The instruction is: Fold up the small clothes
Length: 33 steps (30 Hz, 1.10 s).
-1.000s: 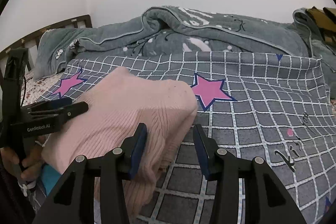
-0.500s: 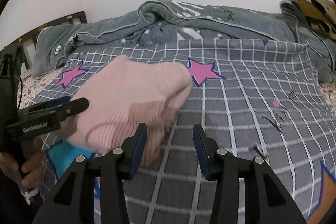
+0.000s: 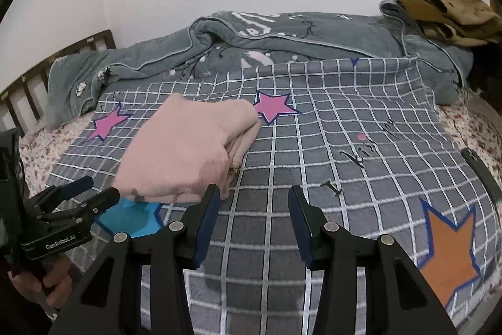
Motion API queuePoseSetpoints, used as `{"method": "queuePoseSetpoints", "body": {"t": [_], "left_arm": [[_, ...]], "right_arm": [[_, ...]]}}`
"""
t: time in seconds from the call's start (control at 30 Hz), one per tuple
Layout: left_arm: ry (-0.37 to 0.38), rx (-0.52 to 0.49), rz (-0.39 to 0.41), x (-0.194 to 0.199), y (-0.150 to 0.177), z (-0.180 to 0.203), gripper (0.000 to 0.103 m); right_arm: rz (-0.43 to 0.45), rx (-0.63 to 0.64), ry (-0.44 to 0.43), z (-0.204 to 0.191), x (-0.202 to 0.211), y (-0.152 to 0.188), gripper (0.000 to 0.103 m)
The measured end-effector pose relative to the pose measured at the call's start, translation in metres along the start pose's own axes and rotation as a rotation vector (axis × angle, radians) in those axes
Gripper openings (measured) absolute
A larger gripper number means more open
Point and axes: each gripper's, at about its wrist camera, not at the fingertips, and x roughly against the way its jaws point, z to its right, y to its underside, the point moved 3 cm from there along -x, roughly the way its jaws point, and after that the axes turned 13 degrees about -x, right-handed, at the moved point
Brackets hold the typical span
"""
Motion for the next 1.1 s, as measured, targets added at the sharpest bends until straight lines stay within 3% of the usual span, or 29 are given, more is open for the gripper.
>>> {"method": "queuePoseSetpoints", "body": {"t": [0.1,0.13,0.17,0.37,0.53,1.1], "left_arm": [[-0.028,0.017,0.000,0.022,-0.004,-0.001,0.080],[-0.033,0.026,0.006,0.031,-0.006,-0.001,0.080],[-0.038,0.030,0.010,0.038,-0.007,-0.001,0.080],[-0.087,0.004,0.052,0.082,-0.017,0.009,0.088],[-0.093,0.014,0.080,0.109,-0.020,0.016,0.089],[-0.120,0.028,0.082,0.124,-0.018,0.020,0.089]], "right_arm": [[0.029,-0.001,0.027,0.001,0.020,-0.001,0.067],[0.043,-0.008,0.021,0.002,0.028,-0.001,0.082],[0.055,-0.015,0.009,0.002,0.035,-0.001,0.090],[0.074,-0.002,0.023,0.002,0.069,0.003,0.096],[0.095,0.012,0.042,0.001,0.093,0.005,0.096],[0.115,0.009,0.053,0.006,0.120,0.006,0.096]]}}
